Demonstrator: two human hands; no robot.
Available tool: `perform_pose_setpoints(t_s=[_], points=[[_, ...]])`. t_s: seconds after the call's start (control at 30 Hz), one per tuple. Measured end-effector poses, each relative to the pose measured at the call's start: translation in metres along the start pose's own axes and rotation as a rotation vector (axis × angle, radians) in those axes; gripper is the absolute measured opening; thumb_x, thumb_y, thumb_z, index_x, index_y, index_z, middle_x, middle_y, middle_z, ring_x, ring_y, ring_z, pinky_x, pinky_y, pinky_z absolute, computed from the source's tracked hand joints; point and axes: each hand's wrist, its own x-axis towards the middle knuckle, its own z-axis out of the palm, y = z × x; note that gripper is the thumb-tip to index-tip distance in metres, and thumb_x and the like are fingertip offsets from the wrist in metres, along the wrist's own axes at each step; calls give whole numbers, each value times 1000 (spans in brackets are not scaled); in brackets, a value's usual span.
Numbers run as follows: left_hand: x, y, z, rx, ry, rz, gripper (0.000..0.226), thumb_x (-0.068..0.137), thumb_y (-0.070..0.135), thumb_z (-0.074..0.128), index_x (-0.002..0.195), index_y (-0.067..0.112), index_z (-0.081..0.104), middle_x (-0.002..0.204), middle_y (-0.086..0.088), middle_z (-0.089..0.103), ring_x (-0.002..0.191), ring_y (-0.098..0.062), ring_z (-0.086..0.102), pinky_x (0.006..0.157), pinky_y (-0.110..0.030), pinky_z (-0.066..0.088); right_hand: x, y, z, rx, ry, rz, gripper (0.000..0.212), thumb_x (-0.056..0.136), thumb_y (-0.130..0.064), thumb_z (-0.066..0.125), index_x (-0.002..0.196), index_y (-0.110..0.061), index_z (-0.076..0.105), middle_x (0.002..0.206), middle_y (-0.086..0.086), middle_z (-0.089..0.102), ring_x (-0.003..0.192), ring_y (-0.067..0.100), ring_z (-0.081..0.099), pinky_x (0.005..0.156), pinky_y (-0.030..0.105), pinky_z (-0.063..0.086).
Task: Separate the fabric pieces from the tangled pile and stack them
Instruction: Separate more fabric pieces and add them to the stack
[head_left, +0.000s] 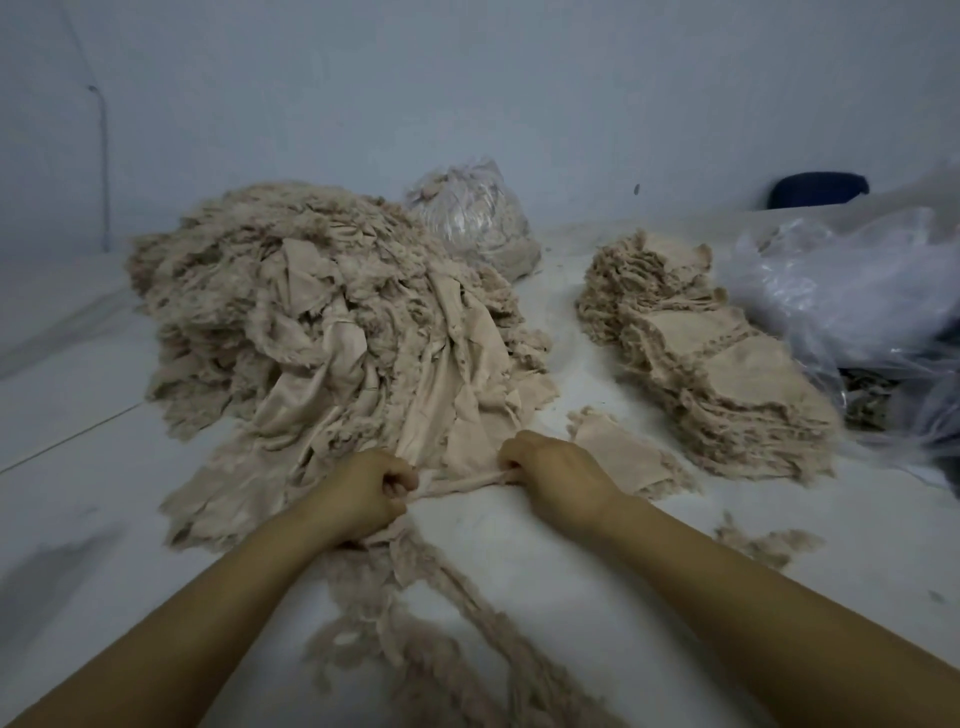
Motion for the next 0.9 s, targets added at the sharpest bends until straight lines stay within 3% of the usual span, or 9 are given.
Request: perform_pose_setpoints(t_s=[0.13,0.23,0.3,0.43,0.53,0.6,0.67,0.77,0.9], points=[[7,11,-4,142,-151,27,20,86,16,61,101,23,71,103,9,67,88,-3,57,72,-7,39,-7,-7,-1,8,62,-28,24,96,-29,52,115,-17,59,119,3,55,107,25,54,87,31,41],[9,23,4,85,-192,69,7,81,31,70,79,31,63,75,14,60,66,1,51,58,-15,38,2,-27,8,11,58,-69,38,92,-36,57,127,-19,56,124,6,52,112,25,48,92,35,40],[9,22,11,58,-170,116,19,85,23,67,70,30,58,72,13,57,64,4,49,56,-9,35,8,-35,12,51,1,-51,31,94,-31,56,118,-13,61,119,8,52,108,27,51,87,35,42],[4,13,7,154,-238,136,23,91,9,54,78,26,61,83,17,57,76,7,49,65,-2,35,0,-38,23,90,-20,-125,24,97,-25,52,105,-5,62,110,10,55,103,25,51,77,28,35],[3,5,-13,317,-367,108,31,85,3,49,66,26,50,81,5,59,69,-6,51,62,-18,44,-17,-29,25,117,13,-144,29,98,-31,50,100,-5,62,106,9,57,101,21,49,77,25,34],[3,4,-27,390,-406,43,27,83,5,49,62,23,49,71,2,58,58,-12,52,51,-22,45,-26,-21,20,144,28,-138,28,98,-31,51,99,-6,63,105,7,58,102,19,49,81,23,34],[8,15,-33,357,-335,127,19,85,13,54,67,19,57,71,1,61,64,-15,58,59,-24,48,-30,-21,15,196,13,-190,26,97,-27,52,103,-6,66,107,7,59,104,19,50,87,24,37],[21,44,-19,162,-53,404,20,94,19,52,91,8,68,95,-5,63,87,-15,56,78,-19,39,-34,-35,13,303,3,-245,24,95,-22,57,102,-4,70,104,11,62,102,22,53,90,30,42],[42,46,14,226,-295,361,42,102,28,35,129,-2,48,139,-15,46,128,-25,41,103,-30,27,-38,-43,16,384,-7,-313,20,93,-15,60,94,1,72,96,15,65,95,24,56,85,26,42]])
